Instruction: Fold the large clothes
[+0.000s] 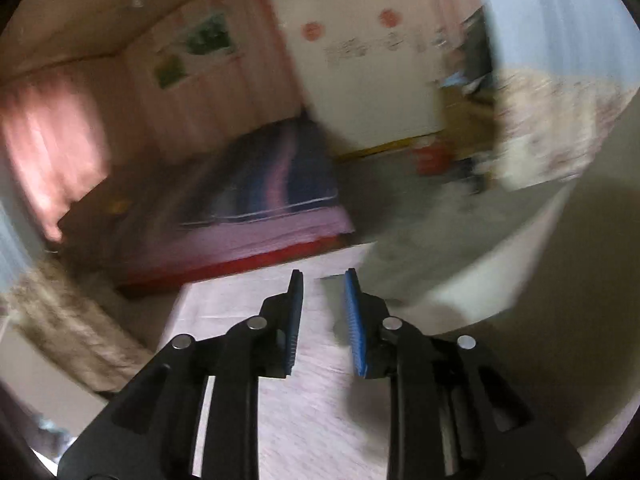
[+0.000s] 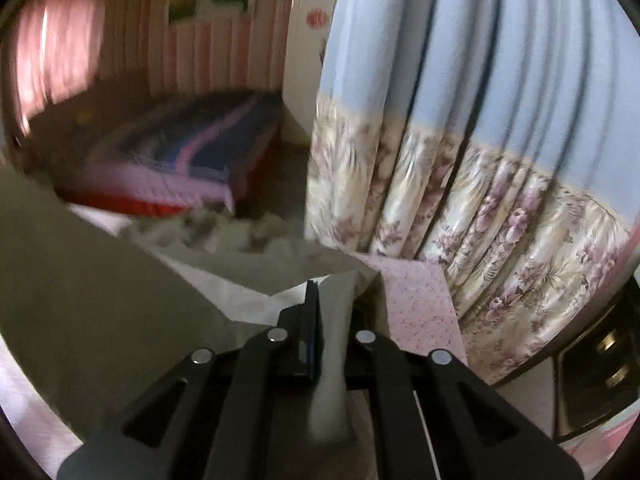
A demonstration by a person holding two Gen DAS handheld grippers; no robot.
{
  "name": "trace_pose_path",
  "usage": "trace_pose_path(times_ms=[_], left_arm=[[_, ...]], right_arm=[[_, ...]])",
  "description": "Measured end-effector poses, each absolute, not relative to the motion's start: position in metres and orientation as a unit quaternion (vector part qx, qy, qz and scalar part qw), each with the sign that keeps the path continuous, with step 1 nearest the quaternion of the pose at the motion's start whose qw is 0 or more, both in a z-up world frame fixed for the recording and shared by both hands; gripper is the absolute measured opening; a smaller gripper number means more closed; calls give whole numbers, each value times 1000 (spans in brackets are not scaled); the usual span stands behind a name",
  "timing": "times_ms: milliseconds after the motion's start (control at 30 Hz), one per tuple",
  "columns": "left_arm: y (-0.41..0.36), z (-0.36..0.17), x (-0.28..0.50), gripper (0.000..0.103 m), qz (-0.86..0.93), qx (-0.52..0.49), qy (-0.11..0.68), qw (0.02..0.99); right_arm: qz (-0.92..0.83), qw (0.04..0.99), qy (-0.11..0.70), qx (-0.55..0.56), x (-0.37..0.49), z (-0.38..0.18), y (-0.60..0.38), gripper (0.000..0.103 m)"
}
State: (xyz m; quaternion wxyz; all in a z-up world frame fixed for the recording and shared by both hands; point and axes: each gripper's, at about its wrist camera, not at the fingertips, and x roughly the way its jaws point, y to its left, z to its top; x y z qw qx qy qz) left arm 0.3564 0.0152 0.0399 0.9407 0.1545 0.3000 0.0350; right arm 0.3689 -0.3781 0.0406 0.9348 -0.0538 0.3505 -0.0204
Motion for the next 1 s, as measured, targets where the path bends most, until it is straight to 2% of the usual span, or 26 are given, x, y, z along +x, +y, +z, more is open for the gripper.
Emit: trace_pose_path(times_ms=[100,233,267,300,333,367,400,433,533,633,800,1000], left_arm=[[45,9,401,19,-5,65,372,926],[64,-22,419,20,17,53,402,914],[66,-25,415,27,18,56,405,913],[68,-25,410,41,21,65,404,912],[69,-23,405,60,24,71,401,913],[69,-19,397,68,24,79,395,915],[67,-15,389,78,19,83,387,918],[65,-9,378,82,12,86,379,921],[54,2,360,91,-7,83,371,925],[34,6,342,94,-28,86,368,925],[4,11,317,96,-60,100,362,925],[-20,22,297,98,-83,103,362,923]], right_arm=[[-20,917,395,-45,406,-3,-385,3],[-22,884,466,13,435,-54,-404,5],[-20,882,470,24,436,-56,-407,5],[-11,882,469,49,434,-54,-414,7],[1,881,467,76,431,-48,-421,14],[8,882,462,91,428,-43,-425,25],[20,887,447,113,421,-31,-431,55],[25,892,433,124,416,-20,-434,73],[14,914,389,111,390,14,-437,76],[-2,926,369,86,360,28,-438,78],[-38,926,376,-10,320,12,-428,78],[-37,915,396,-74,296,-18,-419,77]])
